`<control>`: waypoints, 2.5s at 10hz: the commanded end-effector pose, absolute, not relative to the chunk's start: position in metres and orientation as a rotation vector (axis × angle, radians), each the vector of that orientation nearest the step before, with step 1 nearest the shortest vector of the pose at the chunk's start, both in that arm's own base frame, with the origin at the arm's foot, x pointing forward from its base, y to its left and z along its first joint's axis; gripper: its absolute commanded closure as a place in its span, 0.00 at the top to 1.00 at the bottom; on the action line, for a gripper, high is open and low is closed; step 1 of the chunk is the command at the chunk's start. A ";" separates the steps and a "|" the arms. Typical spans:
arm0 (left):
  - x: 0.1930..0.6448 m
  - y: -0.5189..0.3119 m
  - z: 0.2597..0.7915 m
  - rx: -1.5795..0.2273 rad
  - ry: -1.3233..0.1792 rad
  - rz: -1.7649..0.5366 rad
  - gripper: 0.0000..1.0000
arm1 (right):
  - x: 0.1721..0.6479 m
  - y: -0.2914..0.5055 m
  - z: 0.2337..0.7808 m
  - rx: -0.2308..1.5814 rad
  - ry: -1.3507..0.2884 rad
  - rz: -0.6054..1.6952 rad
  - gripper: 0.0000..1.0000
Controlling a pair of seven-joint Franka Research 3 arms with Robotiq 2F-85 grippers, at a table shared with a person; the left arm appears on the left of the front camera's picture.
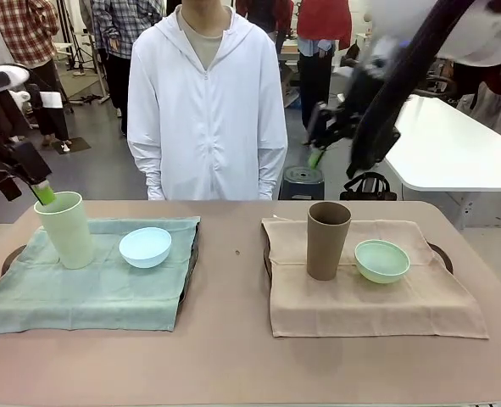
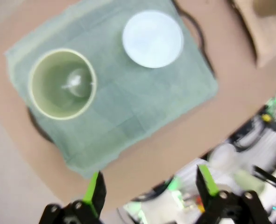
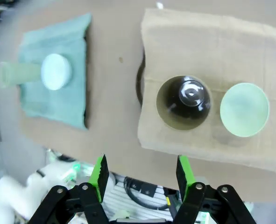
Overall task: Set up a tray with a mat and arrange the tableware.
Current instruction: Place the Picnic Bowl and Reusable plastic cup back onto the Handle tray in front of the human's position.
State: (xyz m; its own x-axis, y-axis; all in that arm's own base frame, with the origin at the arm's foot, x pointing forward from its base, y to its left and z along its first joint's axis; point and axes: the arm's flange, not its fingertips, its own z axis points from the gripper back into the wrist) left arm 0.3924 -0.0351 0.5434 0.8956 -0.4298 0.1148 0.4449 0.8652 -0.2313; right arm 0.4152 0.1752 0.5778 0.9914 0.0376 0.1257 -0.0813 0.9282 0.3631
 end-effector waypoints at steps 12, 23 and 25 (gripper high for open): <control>0.402 0.251 0.532 -1.160 -0.180 -0.181 1.00 | 0.260 -0.150 0.494 1.228 -0.286 -0.145 0.76; 0.336 0.304 0.506 -1.200 -0.158 -0.156 1.00 | 0.234 -0.175 0.484 1.278 -0.269 -0.210 0.76; 0.328 0.307 0.501 -1.185 -0.150 -0.157 1.00 | 0.238 -0.173 0.486 1.275 -0.254 -0.216 0.76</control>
